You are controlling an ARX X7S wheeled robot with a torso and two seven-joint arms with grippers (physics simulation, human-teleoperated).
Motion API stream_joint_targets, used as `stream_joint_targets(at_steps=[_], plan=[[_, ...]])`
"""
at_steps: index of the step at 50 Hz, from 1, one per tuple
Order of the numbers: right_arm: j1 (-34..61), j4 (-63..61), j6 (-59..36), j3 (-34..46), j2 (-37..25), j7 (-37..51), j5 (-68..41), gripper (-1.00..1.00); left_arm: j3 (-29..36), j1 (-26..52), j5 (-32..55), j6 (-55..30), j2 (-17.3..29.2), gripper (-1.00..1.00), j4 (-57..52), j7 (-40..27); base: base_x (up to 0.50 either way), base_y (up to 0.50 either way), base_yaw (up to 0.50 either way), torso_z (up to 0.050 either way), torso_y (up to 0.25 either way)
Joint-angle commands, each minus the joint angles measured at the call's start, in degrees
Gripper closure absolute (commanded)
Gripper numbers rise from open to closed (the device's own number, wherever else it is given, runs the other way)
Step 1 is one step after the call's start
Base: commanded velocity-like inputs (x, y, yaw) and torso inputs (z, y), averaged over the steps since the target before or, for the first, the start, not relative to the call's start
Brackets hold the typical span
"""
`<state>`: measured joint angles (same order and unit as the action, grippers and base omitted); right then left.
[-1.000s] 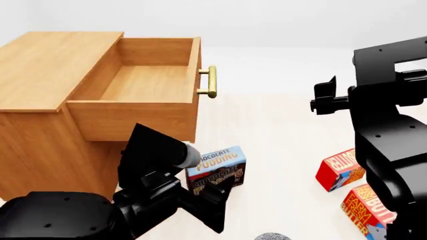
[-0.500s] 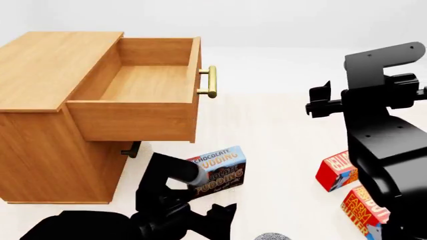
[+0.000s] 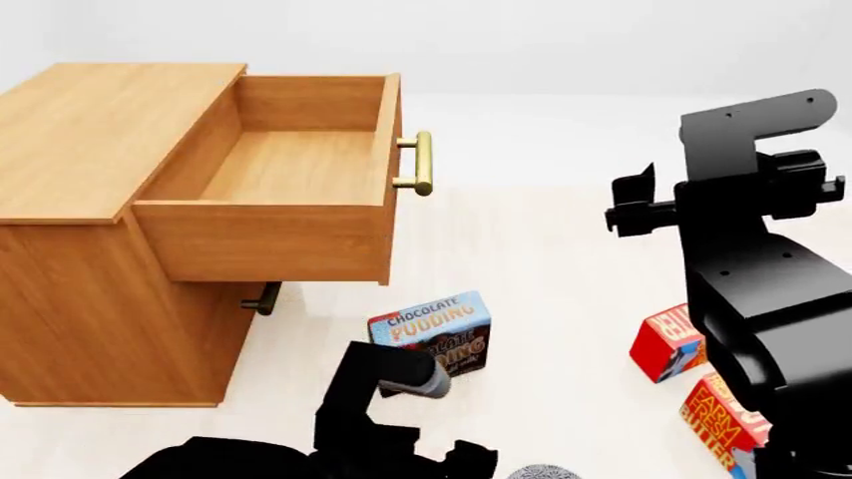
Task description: Put the bowl in the top drawer of the cabinet.
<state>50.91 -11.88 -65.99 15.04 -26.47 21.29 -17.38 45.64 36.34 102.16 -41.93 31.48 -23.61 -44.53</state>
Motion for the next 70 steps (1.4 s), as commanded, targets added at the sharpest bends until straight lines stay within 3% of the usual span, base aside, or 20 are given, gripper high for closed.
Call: stream_joint_targets(at_steps=[1,26,43,55,70], plan=[[-0.6,-2.8,-0.3,-1.4,0.0,1.1,-0.3,-1.00,1.7,-1.6,0.4,-0.2,-1.0,-1.00,-0.2,-0.7,0.00,0.00,0.00,0.000,0.000],[-3.5,-1.0,2.9,-1.2,-0.3,0.9,-0.1,-1.00,3.8,-1.0,1.1,-1.7,-2.9,-1.00,-2.5,0.2,0.00,0.00,0.00,0.000,0.000],[-6.5,-2.7,4.6,-1.8,-0.8,0.1,-1.2,-1.00,4.7,2.4,-1.8,-0.5,-8.1,-1.00,9.9,1.6,0.00,0.00,0.00,0.000,0.000],[-6.5,-0.8,5.8,-0.2,-0.1,-0.1,-0.6,-1.00,5.9,1.3,-9.6,3.6,-11.1,-1.00,19.1,4.6,0.00,0.00,0.00,0.000,0.000],[-6.1,1.0,6.4,1.7,0.0,-0.4,0.0,-1.00,8.0,-0.1,-12.9,4.3,-12.4,-1.00,21.5,6.3,0.00,0.00,0.00,0.000,0.000]])
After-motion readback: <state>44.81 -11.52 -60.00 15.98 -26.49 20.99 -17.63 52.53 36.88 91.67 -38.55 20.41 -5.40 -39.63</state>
